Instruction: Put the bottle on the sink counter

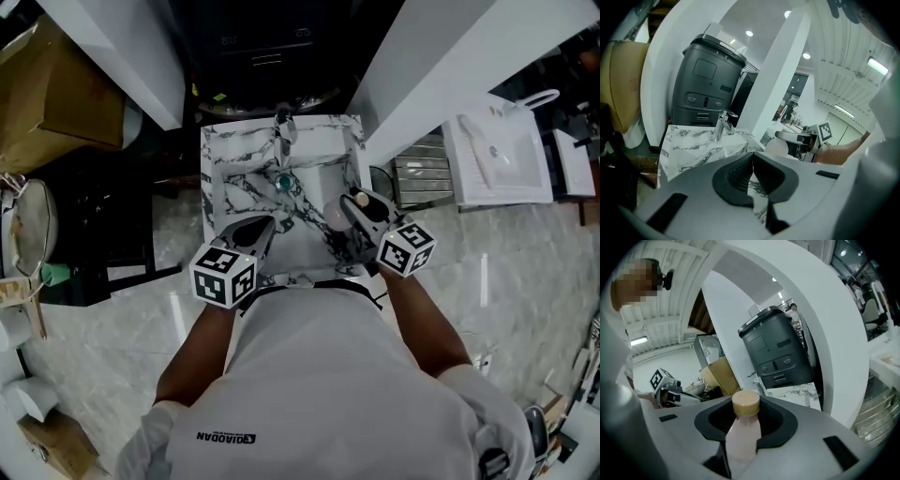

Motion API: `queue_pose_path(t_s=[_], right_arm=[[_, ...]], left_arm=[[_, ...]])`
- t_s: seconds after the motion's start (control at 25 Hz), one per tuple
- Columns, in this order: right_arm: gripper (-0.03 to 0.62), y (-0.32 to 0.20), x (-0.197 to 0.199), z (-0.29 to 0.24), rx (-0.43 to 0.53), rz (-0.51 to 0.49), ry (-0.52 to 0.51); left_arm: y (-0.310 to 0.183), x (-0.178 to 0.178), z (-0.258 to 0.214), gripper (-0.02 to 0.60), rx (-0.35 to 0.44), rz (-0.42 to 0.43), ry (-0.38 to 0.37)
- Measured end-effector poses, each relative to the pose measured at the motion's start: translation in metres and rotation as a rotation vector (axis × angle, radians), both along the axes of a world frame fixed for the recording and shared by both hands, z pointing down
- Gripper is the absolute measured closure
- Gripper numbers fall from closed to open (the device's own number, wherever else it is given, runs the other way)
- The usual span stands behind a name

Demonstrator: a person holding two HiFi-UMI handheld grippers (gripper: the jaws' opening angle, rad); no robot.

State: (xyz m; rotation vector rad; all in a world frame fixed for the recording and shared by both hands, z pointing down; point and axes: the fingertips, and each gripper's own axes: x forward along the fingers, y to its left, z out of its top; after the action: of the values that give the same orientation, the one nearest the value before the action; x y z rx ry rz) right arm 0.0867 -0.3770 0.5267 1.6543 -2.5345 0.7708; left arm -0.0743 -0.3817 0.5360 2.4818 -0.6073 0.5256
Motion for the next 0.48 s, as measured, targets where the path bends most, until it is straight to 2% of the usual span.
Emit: queue_pose_path(t_s=[0.32,0.48], right_arm=[[0.442,-0.022,-0.001,0.019,-0.009,-0.048,0.156],[0.442,-0.033,0.000,0.026,-0.016,-0.062,0.201]], left_arm=[[-0.008,-0.003,0.005,0.566,-0.004,-0.020,-0.018],[-0.014,-0.006,0.006,0.566,-0.040,-0.054,0.008]])
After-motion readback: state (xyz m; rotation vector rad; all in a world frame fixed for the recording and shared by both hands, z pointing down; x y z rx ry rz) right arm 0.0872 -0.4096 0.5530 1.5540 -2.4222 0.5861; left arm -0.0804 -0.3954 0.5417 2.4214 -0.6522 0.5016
